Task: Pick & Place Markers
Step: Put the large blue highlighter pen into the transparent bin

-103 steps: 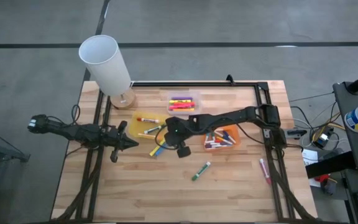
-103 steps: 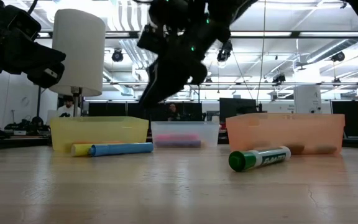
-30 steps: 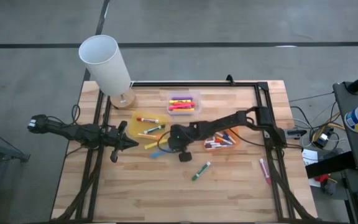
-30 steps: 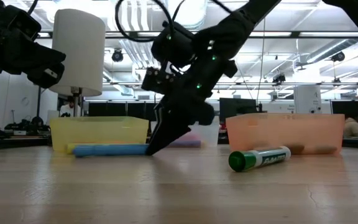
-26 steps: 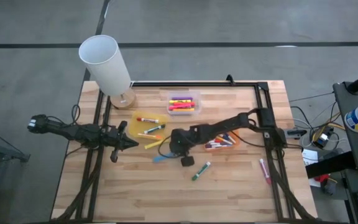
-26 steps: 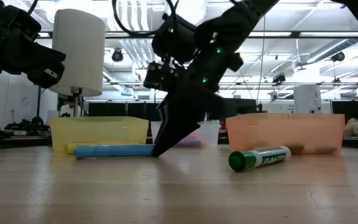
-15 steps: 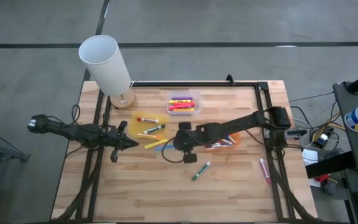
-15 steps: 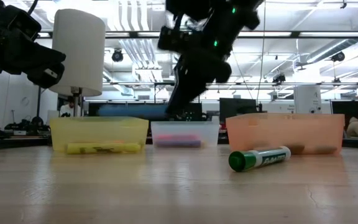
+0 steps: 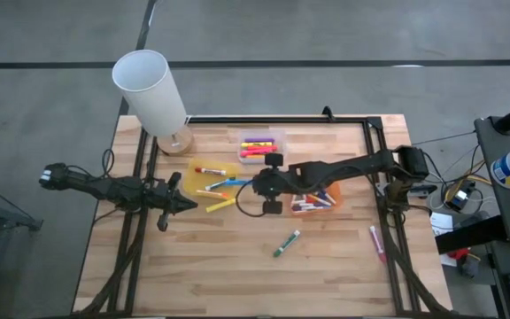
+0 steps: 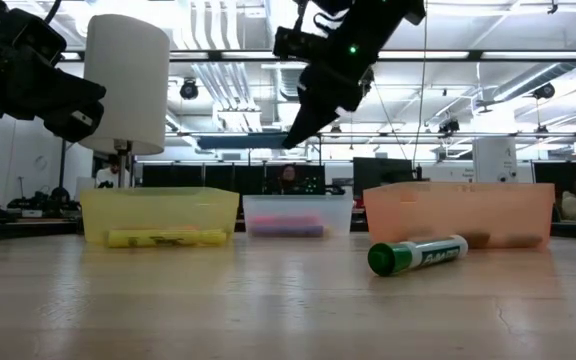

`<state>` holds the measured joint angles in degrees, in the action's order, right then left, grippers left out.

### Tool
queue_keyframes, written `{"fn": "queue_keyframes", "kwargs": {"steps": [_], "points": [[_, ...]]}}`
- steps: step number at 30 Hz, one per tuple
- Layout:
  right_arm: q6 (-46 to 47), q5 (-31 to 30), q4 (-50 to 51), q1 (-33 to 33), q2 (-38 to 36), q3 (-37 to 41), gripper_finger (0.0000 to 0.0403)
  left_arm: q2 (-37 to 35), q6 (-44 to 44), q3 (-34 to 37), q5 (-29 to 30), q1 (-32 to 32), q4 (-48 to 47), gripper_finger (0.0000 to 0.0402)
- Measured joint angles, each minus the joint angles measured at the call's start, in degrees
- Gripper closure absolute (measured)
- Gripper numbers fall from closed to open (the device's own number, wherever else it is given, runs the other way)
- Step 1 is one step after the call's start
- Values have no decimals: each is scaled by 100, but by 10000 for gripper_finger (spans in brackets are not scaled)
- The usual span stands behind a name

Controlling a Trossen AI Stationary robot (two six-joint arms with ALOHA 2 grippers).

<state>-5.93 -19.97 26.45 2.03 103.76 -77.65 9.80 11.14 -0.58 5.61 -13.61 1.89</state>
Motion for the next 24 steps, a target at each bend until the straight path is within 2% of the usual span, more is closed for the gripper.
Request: {"fn": "queue_keyframes", "kwargs": {"steps": [8,15,24], "points": [[-95,-268,-12,-260,3,79,347,0,1,0,1,-1,-2,401],[-351,-424,-308,-846,2,82,347,0,0,0,1,-1,-2,401],[-345,217,-458,-1832,3,81,347,0,0,0,1,-2,-1,401]]}}
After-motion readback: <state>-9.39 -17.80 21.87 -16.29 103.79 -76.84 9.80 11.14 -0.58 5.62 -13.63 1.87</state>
